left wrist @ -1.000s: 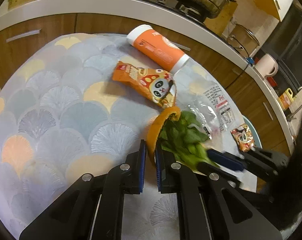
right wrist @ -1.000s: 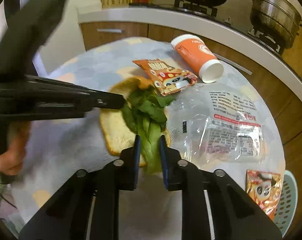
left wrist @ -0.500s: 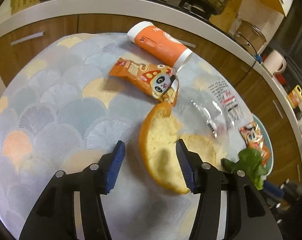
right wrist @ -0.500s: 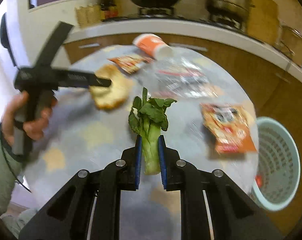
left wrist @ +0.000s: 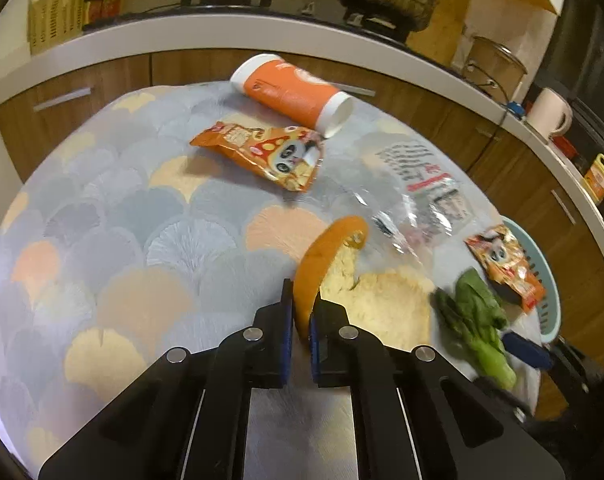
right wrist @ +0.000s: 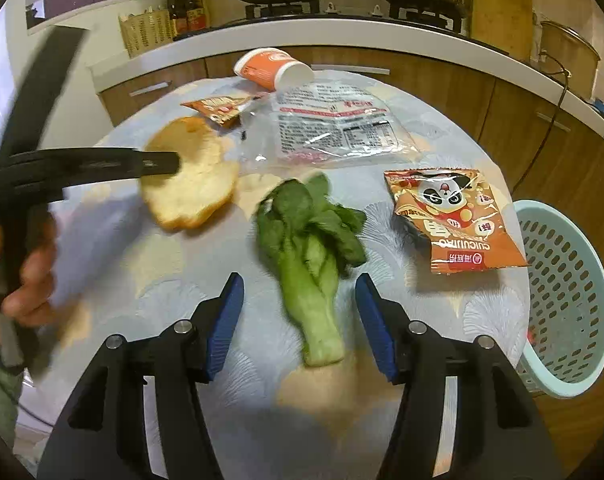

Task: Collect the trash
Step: 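Carry the peel and bok choy over the basket and release both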

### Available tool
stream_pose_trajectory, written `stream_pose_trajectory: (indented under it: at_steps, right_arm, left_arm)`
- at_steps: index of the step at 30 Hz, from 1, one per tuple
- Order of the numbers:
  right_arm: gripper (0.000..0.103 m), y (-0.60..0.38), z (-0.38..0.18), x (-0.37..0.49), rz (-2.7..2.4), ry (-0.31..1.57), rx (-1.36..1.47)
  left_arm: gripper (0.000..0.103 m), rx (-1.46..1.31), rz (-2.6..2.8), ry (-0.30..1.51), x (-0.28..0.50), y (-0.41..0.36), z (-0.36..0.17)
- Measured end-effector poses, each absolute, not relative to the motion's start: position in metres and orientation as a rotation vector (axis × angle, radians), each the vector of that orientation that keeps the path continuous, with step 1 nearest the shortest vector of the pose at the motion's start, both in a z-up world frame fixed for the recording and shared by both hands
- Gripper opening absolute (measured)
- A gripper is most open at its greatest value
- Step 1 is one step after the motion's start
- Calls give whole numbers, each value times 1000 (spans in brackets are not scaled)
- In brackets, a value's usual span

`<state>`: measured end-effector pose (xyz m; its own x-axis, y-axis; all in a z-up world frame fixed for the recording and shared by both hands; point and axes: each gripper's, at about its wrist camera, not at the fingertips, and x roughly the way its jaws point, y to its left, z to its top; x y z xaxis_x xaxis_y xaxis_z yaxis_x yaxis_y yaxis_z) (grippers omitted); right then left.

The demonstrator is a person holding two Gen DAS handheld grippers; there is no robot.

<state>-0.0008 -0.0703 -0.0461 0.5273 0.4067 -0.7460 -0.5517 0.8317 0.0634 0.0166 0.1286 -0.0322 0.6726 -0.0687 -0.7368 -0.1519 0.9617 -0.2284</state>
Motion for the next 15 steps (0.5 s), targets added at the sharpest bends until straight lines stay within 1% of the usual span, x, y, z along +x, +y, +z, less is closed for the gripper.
stream_pose_trajectory:
  at_steps: [1,2,3,6,9,15]
  right_arm:
    - [42,-70,-48,1,566,842,-190]
    - [23,-71,-47,-1,555,830,-196]
    - [21,-71,-47,-2,566,833,-199]
    - [21,-81,-38,-7,552,804,-176]
    - [20,-108,-16,-12,536,745,-101]
    - [20,-180,11,4,386,673,-19]
  left_arm:
    - [4,-281,31,823,11,126,-29]
    - [4,-278,19,810,6,124,-25]
    - [4,-276,13,802,3,123,-21]
    - [4,-277,-31,765,-6,113,-5]
    - [4,-261,-91,725,-8,95,15]
    - [4,-186,-211,682,19,31,50]
